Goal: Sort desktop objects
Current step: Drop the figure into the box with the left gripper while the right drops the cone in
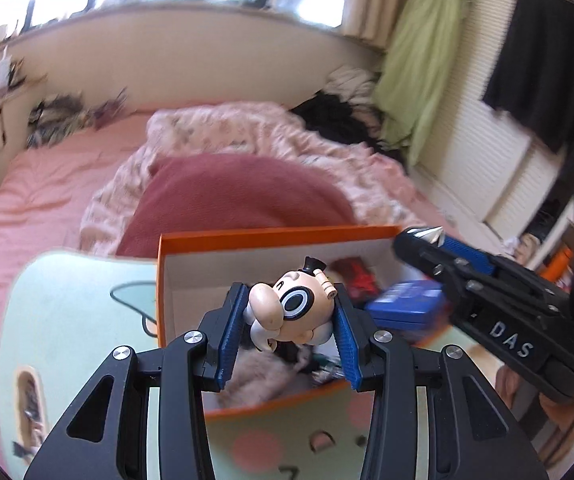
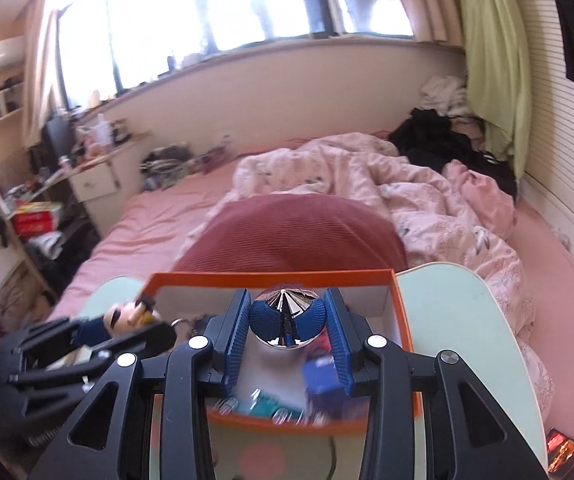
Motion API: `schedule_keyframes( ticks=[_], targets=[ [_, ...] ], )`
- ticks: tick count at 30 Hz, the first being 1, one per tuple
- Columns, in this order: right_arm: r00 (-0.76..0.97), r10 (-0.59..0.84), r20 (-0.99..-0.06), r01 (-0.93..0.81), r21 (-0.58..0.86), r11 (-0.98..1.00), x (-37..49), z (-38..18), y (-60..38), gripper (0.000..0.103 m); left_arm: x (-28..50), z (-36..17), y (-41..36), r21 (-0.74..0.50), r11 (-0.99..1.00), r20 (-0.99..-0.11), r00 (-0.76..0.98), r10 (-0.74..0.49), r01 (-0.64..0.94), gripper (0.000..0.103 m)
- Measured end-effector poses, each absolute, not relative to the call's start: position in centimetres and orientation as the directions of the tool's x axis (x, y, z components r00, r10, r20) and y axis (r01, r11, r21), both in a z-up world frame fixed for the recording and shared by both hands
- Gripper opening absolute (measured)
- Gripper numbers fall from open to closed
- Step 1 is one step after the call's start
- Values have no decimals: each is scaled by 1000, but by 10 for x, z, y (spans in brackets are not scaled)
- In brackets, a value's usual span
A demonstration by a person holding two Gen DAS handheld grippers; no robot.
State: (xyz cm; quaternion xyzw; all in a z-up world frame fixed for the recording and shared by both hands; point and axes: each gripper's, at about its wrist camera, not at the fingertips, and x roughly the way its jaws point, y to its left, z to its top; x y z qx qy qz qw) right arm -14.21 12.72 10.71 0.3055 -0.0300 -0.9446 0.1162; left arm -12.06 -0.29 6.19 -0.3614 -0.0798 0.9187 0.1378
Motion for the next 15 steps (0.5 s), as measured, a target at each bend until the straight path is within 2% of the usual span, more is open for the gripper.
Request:
schedule_keyframes(
  ticks=[2, 5, 9, 12, 15],
  targets=[
    [-772, -215, -599, 186, 110, -976, -153, 92, 124, 63, -126, 45, -5, -258, -954, -669, -683, 292, -155, 51],
    [-763, -202, -614, 166, 117, -979, -155, 78, 127, 66, -111, 46, 1, -146, -979, -614, -764, 200, -139, 66],
    [-784, -215, -582, 169, 134, -977, -150, 79, 132, 73, -105, 47, -7, -207, -966, -581, -775, 249, -154, 78],
    [-810, -237, -536, 175, 164, -971, -139, 89, 136, 74, -99, 55, -14, -267, -952, -545, -792, 276, -148, 80],
    [-833, -236, -500, 184, 152, -971, -125, 101, 135, 75, -88, 65, -15, -268, -952, -530, -802, 275, -149, 80]
  ],
)
